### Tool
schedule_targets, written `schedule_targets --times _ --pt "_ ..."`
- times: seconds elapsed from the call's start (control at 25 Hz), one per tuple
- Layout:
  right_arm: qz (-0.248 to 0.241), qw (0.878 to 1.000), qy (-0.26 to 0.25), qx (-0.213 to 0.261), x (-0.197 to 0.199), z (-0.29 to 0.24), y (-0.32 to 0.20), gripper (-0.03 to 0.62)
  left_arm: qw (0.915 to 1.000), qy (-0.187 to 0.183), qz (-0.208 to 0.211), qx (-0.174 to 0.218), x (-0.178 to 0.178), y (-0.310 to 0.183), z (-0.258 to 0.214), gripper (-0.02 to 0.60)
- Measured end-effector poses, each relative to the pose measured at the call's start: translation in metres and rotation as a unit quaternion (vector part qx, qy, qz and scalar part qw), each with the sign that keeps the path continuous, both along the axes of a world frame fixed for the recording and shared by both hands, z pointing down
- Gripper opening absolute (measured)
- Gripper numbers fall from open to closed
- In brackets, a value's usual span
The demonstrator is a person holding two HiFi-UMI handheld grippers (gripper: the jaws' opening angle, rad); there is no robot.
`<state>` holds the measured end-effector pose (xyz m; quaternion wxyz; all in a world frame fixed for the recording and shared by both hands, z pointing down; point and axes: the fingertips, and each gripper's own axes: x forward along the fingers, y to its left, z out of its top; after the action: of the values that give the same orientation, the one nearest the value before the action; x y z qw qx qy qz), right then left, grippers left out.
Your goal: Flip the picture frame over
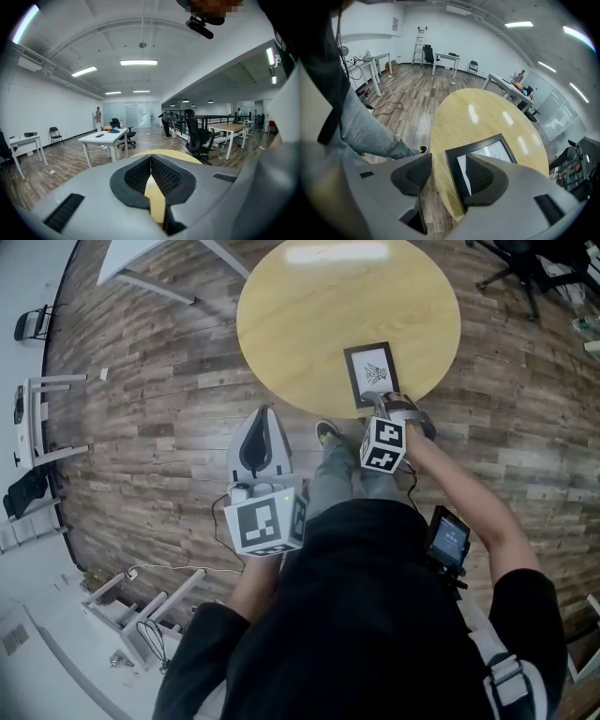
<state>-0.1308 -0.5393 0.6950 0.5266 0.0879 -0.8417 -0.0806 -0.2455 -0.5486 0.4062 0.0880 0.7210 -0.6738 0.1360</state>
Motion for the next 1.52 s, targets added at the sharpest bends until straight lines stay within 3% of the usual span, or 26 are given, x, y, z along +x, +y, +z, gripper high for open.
schedule_targets --times 0.36,0.68,0.76,0.92,1.0,1.12,1.32,1.52 --pt "-0.017 0.999 0.047 -0.013 0.01 0.017 0.01 0.278 0.9999 -0.004 0.013 -0.007 0.018 0.001 0.004 0.021" --pt "-0.043 0.992 0.058 0.101 0.007 0.021 -0.002 0.275 0.9999 -0.013 0.006 0.0 0.01 0.018 0.001 0.021" --pt "-0.051 0.989 0.063 0.121 0.007 0.019 0.0 0.248 0.9999 -0.012 -0.001 -0.001 0.005 0.023 0.001 0.021" --pt "-0.048 0.991 0.048 0.112 0.005 0.012 0.011 0.16 0.9999 -0.012 -0.011 -0.001 -0.002 0.029 0.002 0.021" --pt "-0.041 0.992 0.047 0.107 0.005 0.009 0.012 0.165 0.9998 -0.011 -0.015 -0.001 -0.004 0.03 0.002 0.021" --pt "-0.04 0.993 0.069 0.092 0.004 0.016 0.009 0.229 0.9998 -0.011 -0.015 -0.002 -0.003 0.03 0.003 0.021" --pt "-0.056 0.983 0.088 0.153 0.0 0.018 0.001 0.223 0.9998 -0.009 -0.015 -0.002 0.001 0.033 0.003 0.021" --pt "-0.085 0.977 0.091 0.174 0.003 0.017 0.008 0.168 0.9998 -0.008 -0.019 -0.003 0.003 0.032 0.005 0.021"
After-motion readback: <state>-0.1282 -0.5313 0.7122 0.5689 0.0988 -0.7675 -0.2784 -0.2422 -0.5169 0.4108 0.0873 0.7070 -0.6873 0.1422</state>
